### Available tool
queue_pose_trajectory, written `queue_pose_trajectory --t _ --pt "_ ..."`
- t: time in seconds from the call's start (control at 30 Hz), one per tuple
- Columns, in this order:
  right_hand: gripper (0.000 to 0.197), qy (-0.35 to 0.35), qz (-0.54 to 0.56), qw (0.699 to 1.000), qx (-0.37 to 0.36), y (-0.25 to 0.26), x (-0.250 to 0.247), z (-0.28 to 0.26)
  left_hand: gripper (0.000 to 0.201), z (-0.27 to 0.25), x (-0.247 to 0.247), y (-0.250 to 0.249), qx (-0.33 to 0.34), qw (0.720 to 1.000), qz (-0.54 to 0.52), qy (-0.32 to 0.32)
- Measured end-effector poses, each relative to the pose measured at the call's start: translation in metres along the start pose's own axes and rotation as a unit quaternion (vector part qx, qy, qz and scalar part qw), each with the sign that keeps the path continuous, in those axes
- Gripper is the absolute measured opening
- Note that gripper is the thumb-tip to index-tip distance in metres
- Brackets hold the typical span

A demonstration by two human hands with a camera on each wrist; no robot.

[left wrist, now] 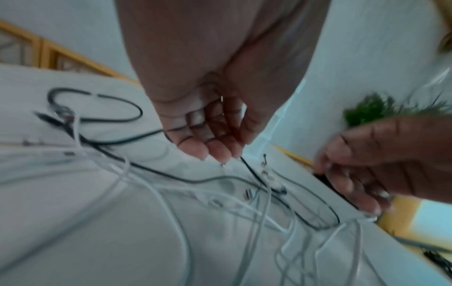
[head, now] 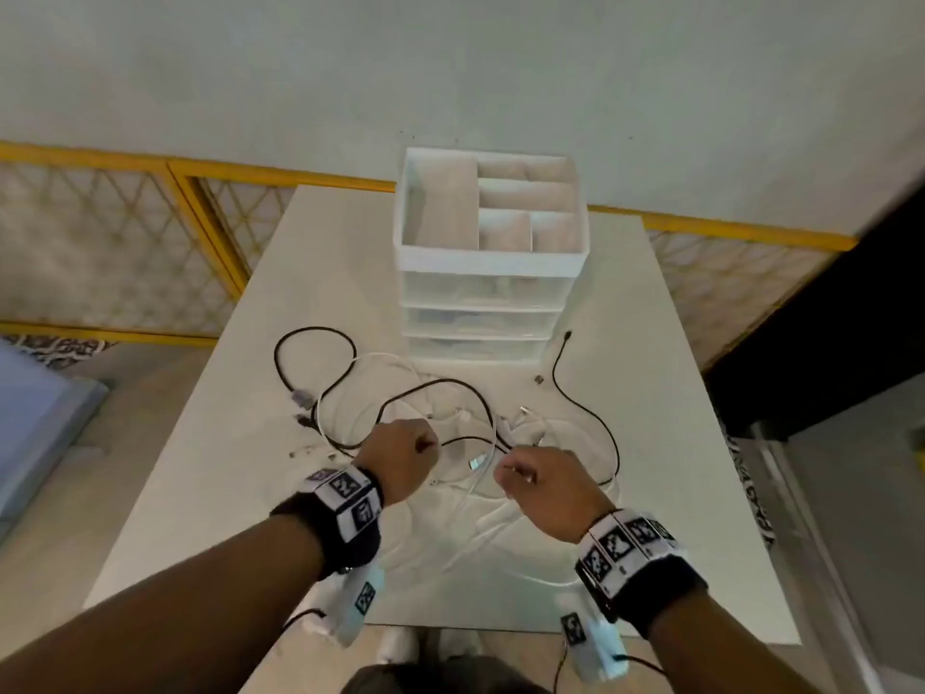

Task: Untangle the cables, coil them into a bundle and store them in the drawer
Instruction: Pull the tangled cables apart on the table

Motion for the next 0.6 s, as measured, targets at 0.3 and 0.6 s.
queue_pose_trajectory --t 0.3,0.6 --pt "0.013 -0.051 0.012 0.998 0.026 -0.001 -0.013 0.014 0.026 0.009 0.062 -0.037 -0.001 0.994 0.06 0.089" --pt "0.02 -0.117 0.076 0.99 -0.005 0.033 -0.065 0.032 0.017 -0.019 -0.103 -0.109 0.199 0.973 -0.12 0.01"
Point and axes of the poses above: each hand's wrist, its own z-axis towards the middle knuckle, its own x-axis out of the palm, y = z × x, the point moved 6 cm from there along z, towards the middle knuckle, and after that the axes turned 4 degrees about -x, right-handed, at the moved point
